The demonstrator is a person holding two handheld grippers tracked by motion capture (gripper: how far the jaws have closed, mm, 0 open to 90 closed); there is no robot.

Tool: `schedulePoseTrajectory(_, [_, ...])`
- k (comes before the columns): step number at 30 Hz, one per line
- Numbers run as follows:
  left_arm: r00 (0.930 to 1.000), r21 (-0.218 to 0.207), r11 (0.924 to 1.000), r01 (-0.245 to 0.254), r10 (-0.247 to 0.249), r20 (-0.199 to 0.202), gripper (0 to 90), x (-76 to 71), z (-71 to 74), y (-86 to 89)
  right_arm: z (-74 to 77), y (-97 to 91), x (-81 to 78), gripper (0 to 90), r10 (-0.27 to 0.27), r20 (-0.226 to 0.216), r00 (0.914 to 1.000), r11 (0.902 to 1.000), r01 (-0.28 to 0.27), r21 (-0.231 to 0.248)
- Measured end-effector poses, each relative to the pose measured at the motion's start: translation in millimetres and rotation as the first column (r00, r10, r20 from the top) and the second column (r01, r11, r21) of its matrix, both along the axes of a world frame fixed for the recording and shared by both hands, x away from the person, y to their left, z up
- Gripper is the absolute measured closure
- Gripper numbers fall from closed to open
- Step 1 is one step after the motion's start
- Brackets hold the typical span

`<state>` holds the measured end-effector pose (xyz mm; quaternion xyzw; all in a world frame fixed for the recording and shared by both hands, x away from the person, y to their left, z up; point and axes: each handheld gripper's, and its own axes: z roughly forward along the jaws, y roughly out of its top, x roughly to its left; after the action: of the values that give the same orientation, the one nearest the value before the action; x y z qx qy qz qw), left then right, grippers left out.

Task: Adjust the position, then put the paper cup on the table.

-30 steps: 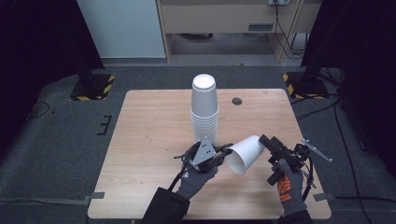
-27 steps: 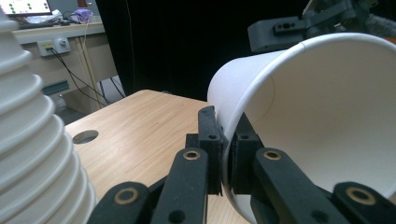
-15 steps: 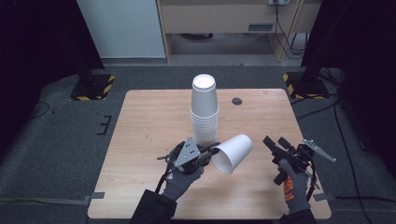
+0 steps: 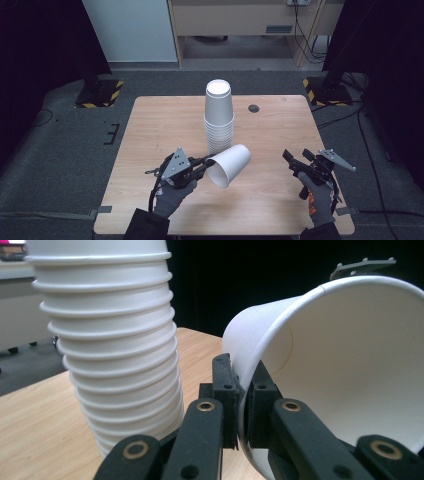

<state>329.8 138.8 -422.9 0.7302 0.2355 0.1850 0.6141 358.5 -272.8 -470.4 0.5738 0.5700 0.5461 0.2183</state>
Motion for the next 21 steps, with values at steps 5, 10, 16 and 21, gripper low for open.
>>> schedulePoseTrajectory(5, [0.9997, 0.012, 0.9999, 0.001, -0.001, -0.025, 85.8, -2.3, -2.6, 12.6, -1.7, 1.0, 0.4, 10.3, 0.001, -0.012, 0.9999, 0.9986, -0.002, -0.052])
schedulePoseTrajectory(10, [0.9994, 0.013, 0.9999, 0.000, 0.001, -0.036, 85.8, -7.0, -3.7, 25.7, -2.3, 1.0, -0.4, 10.3, 0.001, -0.020, 0.9998, 0.9966, -0.002, -0.082])
schedulePoseTrajectory(16, [0.9981, 0.019, 0.9993, -0.031, 0.032, -0.052, 85.8, -7.9, -8.7, 42.7, -3.7, 1.5, 0.6, 10.4, 0.000, -0.025, 0.9997, 0.9943, -0.003, -0.106])
schedulePoseTrajectory(21, [0.9946, 0.037, 0.9965, -0.074, 0.077, -0.070, 85.8, -7.7, -14.8, 56.6, -5.5, 3.5, 0.9, 10.3, 0.009, -0.032, 0.9995, 0.9895, -0.014, -0.144])
